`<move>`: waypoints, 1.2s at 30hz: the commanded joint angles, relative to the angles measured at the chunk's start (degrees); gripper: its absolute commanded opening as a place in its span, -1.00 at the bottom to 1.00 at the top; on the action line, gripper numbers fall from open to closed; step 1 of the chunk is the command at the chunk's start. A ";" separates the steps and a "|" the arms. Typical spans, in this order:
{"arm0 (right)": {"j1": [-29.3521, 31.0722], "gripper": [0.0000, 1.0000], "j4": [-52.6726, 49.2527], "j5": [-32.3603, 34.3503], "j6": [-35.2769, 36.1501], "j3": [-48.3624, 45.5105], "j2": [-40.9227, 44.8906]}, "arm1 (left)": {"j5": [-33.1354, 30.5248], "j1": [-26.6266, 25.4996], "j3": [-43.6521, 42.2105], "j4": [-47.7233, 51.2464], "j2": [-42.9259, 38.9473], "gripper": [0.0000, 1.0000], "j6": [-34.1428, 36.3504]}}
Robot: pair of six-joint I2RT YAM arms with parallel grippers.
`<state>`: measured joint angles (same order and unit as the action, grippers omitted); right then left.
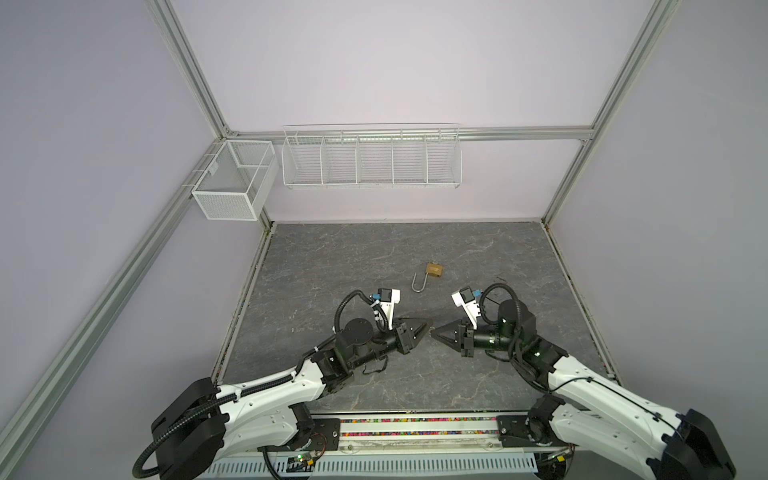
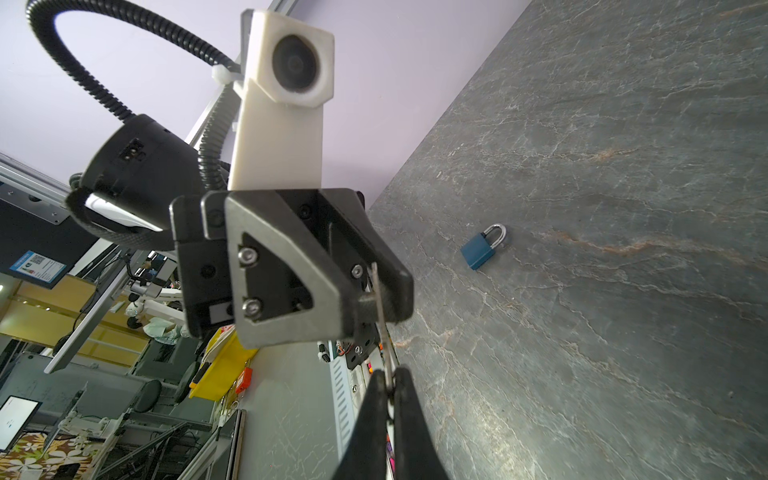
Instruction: Unlock with the key
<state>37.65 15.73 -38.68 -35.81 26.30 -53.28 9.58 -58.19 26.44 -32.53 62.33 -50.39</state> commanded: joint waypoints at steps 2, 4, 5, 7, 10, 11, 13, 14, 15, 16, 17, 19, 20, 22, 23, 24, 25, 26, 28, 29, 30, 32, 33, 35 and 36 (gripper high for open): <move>0.15 -0.88 0.97 -0.66 -0.78 1.55 -0.62 | 2.02 0.36 1.77 -1.45 0.73 -0.83 0.74; 0.06 -0.88 0.59 0.33 -0.66 1.60 -0.53 | 2.61 0.42 1.95 -1.56 1.10 -0.95 0.64; 0.08 -0.88 0.45 0.67 -0.62 1.64 -0.51 | 2.82 0.41 1.97 -1.69 1.21 -1.00 0.61; 0.07 -0.88 -0.42 1.28 -0.41 2.03 -0.68 | 2.82 0.51 1.97 -1.39 1.10 -1.00 0.73; 0.12 -0.88 -2.88 2.96 0.33 2.67 -0.78 | 2.81 0.79 1.97 -0.98 0.62 -1.00 0.73; 0.08 -0.88 -3.88 3.79 0.56 2.85 -0.65 | 2.77 0.92 1.87 -0.82 0.37 -1.00 0.68; 0.00 -0.82 -5.35 5.03 1.05 2.96 -0.27 | 2.35 1.23 1.87 0.73 -0.47 -1.00 0.73; -0.01 -0.71 -5.99 5.52 1.17 2.96 -0.04 | 1.86 1.36 1.91 1.72 -0.92 -1.00 0.78; -0.02 -0.43 -7.15 6.39 1.42 3.12 0.22 | 1.27 1.54 2.01 2.90 -1.42 -1.00 0.73; 0.02 -0.19 -8.74 7.36 1.80 3.35 0.64 | 0.50 1.78 1.95 4.12 -1.90 -1.00 0.63; 0.06 0.04 -10.51 8.48 2.32 3.55 1.22 | -0.56 1.91 2.24 5.95 -2.51 -1.00 0.37; 0.09 0.36 -16.47 12.65 4.11 4.12 3.31 | -3.74 2.29 3.54 12.27 -3.70 -1.00 -0.31; 0.12 0.43 -19.63 15.43 5.06 4.42 4.60 | -4.62 2.27 4.11 14.51 -4.02 -1.00 -0.48; 0.40 0.46 -28.25 24.39 7.07 5.34 8.44 | -7.81 2.43 5.73 20.49 -4.64 -1.00 -2.60; 0.60 0.44 -31.01 27.16 8.28 5.80 9.77 | -9.20 2.47 6.38 22.99 -4.62 -1.00 -3.92; 1.19 0.41 -34.36 31.20 10.30 6.53 11.60 | -10.90 2.65 7.24 26.65 -4.51 -1.00 -5.62; 2.15 0.39 -36.99 35.34 12.02 6.98 13.15 | -12.79 2.89 8.37 31.03 -4.22 -1.00 -8.34; 3.07 0.36 -38.90 38.16 13.64 7.54 14.25 | -13.91 2.98 9.27 34.00 -3.74 -1.00 -10.28; 5.61 0.16 -41.84 43.95 17.36 8.77 15.88 | -14.64 2.95 11.99 39.91 -2.20 -1.00 -15.83; 6.70 0.10 -42.52 45.65 18.86 9.42 16.00 | -14.60 2.97 13.26 42.14 -1.30 -1.00 -18.33; 8.20 0.05 -43.00 47.46 20.58 10.08 15.79 | -14.04 2.99 15.11 44.57 -0.32 -1.00 -20.52; 10.82 0.04 -42.89 49.42 23.13 11.14 14.66 | -12.97 2.99 19.06 50.22 1.17 -1.00 -23.89; 11.53 0.03 -41.98 48.95 23.39 11.40 13.77 | -12.57 2.99 21.00 53.03 1.63 -1.00 -26.32; 13.98 0.02 -39.78 49.25 24.68 11.57 11.91 | -12.67 2.75 23.66 57.57 2.17 -1.00 -30.89; 16.46 0.01 -39.20 52.46 25.31 11.99 10.85 | -12.78 2.81 24.69 59.02 2.11 -1.00 -32.48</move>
<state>50.78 -23.33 6.94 -15.35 37.21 -40.49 -2.11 -55.40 47.68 16.23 64.40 -73.71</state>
